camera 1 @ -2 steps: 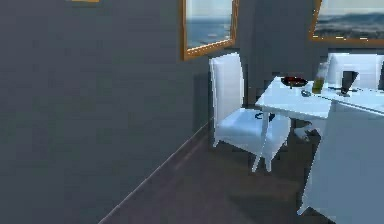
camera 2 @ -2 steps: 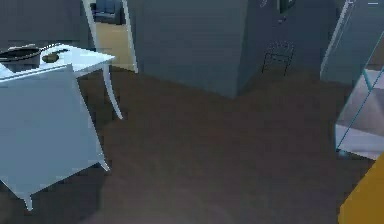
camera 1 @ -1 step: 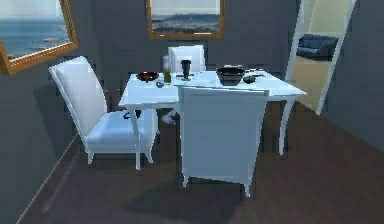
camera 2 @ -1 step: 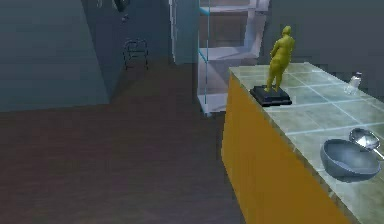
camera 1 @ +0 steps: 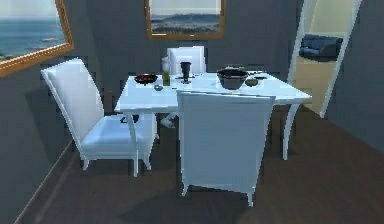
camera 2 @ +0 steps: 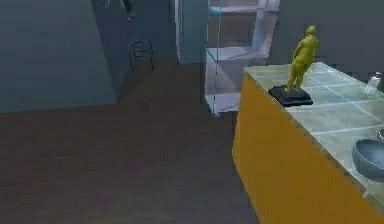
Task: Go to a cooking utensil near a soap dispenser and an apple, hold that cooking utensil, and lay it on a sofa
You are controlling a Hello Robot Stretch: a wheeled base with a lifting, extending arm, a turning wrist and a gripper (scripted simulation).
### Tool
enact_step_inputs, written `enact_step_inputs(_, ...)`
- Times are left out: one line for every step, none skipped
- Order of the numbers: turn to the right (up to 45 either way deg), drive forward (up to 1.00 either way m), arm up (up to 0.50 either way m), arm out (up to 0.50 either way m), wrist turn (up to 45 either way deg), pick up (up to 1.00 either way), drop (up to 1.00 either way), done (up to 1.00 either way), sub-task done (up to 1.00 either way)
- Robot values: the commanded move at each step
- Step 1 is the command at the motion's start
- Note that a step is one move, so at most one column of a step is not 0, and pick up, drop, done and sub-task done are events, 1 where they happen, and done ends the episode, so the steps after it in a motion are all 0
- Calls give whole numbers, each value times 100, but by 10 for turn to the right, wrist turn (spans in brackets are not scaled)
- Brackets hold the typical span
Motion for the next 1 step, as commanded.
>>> enact_step_inputs(-450,0,0,0,0,0,0,0,0)
